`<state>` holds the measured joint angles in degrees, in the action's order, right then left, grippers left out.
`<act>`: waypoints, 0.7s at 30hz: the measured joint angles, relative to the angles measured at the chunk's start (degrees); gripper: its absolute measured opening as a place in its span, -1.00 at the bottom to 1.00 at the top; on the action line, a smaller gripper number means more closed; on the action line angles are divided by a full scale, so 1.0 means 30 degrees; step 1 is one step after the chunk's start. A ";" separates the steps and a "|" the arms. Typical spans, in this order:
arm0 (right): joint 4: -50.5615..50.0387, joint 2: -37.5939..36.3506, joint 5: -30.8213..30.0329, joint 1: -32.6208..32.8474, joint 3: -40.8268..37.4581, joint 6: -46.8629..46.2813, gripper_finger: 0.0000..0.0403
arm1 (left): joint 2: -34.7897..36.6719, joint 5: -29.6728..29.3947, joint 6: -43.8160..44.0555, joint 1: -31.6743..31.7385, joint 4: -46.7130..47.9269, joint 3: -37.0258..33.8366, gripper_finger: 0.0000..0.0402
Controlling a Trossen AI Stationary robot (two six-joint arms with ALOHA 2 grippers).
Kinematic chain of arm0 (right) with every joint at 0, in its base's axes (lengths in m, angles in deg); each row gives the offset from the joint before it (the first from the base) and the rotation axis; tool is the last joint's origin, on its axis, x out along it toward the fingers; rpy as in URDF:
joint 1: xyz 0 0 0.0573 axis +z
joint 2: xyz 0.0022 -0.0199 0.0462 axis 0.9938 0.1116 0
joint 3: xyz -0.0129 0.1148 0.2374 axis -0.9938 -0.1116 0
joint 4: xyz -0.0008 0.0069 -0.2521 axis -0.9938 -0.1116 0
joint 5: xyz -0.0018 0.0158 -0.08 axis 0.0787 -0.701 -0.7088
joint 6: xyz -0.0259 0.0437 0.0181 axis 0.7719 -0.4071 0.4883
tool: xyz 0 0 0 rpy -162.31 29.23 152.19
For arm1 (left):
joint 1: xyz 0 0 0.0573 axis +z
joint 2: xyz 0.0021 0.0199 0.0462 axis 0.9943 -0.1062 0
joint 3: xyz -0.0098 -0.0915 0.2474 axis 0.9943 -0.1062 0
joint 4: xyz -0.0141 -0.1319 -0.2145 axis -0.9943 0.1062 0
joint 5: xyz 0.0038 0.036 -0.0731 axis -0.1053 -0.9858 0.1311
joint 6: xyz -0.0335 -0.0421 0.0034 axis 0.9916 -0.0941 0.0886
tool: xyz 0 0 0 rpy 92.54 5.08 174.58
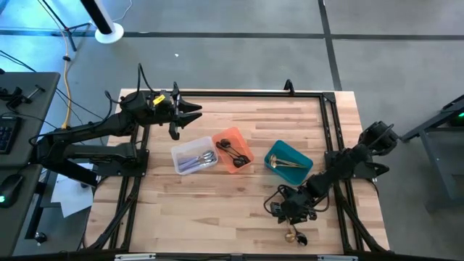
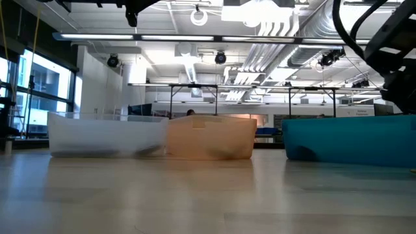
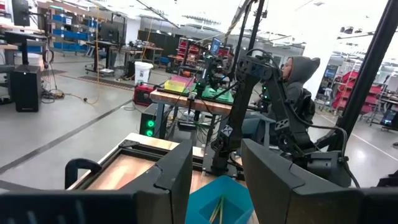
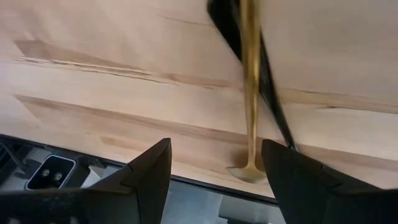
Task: Sort silverware by color (type)
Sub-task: Put the gold spoon into the blue bin
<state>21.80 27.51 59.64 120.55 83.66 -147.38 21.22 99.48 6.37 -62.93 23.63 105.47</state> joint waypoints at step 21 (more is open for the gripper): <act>-1.2040 0.0491 -0.2599 0.1181 0.8237 0.0517 0.16 | 0.0000 -0.0005 -0.0882 -0.0005 -0.0013 0.0000 -0.36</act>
<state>-14.32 28.98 51.84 124.10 108.37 -145.83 21.22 99.47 3.73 -62.95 23.59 105.47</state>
